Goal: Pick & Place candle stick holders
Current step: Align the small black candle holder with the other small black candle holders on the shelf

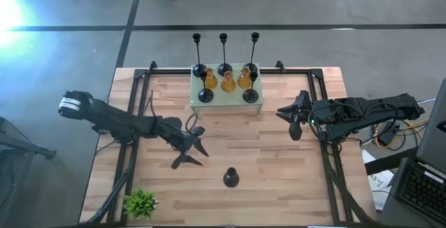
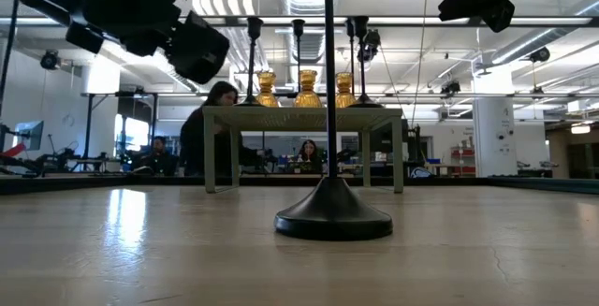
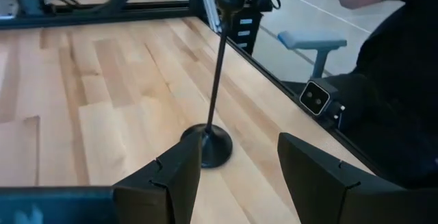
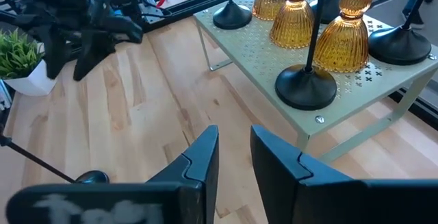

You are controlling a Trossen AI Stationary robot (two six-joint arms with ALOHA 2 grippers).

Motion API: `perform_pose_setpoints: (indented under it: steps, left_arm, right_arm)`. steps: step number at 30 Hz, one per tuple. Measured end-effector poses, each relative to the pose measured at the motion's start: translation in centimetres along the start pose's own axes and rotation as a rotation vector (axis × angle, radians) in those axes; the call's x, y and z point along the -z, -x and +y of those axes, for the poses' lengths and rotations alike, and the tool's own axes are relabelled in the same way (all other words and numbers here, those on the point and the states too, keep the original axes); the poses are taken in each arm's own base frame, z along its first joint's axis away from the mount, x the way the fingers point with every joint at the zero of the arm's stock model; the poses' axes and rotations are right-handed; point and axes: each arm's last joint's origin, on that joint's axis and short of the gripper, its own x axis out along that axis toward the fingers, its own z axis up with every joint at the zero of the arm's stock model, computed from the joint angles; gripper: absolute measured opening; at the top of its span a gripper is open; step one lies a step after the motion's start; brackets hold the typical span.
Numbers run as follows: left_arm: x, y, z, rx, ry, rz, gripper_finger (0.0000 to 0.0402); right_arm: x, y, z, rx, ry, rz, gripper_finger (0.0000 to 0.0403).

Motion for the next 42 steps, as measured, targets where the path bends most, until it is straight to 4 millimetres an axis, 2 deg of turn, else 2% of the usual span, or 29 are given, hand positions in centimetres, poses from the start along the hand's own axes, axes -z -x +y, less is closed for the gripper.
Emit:
perform_pose_setpoints:
  steps: [10, 17, 25, 32, 42]
  left_arm:
    - [-0.9, -4.1, 0.9, 0.039, -0.036, 0.049, 0.0197]
    - [-1.5, -6.9, 2.0, 0.048, -0.078, 0.062, 0.0197]
    - [-2.3, -9.5, 2.8, 0.154, -0.09, 0.052, 0.0197]
    - [-2.9, -10.9, 3.4, 0.154, -0.129, 0.036, 0.0197]
    - [-3.7, -11.4, 3.4, 0.218, -0.146, -0.004, 0.0197]
  right_arm:
    - [0.0, 0.0, 0.0, 0.0, 0.0, 0.0, 0.0064]
    - [0.0, 0.0, 0.0, 0.0, 0.008, 0.0, 0.0074]
    - [0.0, 0.0, 0.0, 0.0, 0.011, 0.001, 0.0085]
    - [0.0, 0.0, 0.0, 0.001, 0.012, 0.002, 0.0081]
    - [0.0, 0.0, 0.0, 0.002, 0.019, 0.002, 0.0063]
